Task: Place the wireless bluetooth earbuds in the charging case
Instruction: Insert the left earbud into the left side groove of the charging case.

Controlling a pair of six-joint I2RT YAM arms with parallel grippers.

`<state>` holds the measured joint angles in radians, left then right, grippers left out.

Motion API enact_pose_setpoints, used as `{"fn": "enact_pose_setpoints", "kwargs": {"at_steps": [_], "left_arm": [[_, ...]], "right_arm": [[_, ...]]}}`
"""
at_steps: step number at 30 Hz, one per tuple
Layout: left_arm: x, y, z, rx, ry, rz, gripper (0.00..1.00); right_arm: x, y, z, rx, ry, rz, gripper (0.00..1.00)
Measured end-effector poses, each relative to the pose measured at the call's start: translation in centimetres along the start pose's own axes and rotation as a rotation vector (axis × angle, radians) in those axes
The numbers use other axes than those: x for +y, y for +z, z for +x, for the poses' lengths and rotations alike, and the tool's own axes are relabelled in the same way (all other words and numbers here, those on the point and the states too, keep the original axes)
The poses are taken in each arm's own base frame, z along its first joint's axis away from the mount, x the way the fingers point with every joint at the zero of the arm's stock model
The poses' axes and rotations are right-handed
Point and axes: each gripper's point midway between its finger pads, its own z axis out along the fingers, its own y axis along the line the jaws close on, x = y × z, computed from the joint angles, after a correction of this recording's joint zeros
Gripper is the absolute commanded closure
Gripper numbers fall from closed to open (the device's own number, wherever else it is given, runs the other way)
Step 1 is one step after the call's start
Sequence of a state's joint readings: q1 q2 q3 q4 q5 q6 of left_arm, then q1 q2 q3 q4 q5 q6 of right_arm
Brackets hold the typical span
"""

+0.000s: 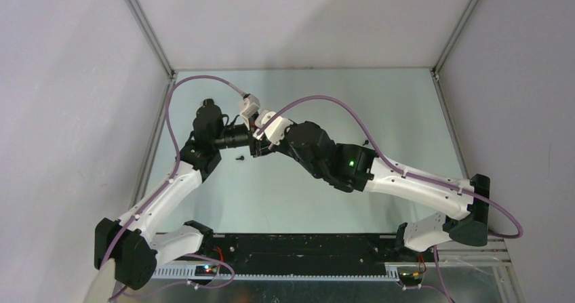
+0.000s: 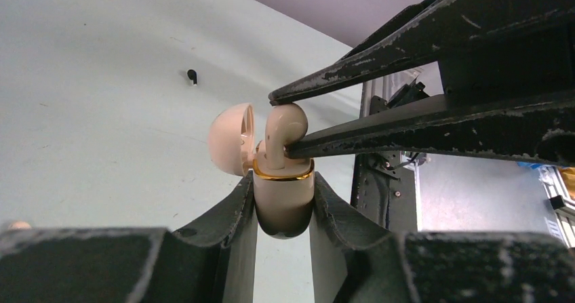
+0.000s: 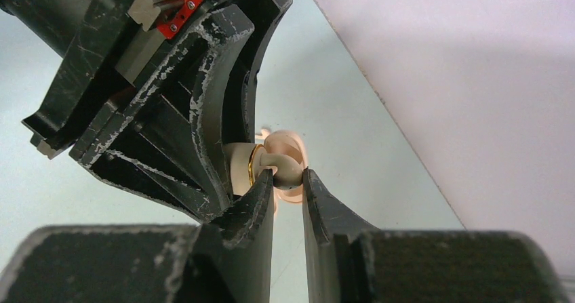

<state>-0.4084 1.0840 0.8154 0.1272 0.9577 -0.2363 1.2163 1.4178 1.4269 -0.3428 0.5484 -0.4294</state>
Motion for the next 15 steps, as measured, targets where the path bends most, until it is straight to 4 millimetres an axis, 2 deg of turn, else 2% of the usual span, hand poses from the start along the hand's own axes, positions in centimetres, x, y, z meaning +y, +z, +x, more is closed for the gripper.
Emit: {"fn": "enact_pose_setpoints", "kwargs": {"at_steps": [5, 15], "left_arm": [[-0.09, -0.02, 0.06, 0.003, -0.002, 0.004, 1.00], [-0.34, -0.08, 0.46, 0.017, -0.018, 0.017, 1.00]], "right_arm": [[0.15, -0.06, 0.00, 0.001, -0.003, -0.004, 0.84], [0.52, -0.23, 0.20, 0.011, -0.018, -0.028, 0.67]]}}
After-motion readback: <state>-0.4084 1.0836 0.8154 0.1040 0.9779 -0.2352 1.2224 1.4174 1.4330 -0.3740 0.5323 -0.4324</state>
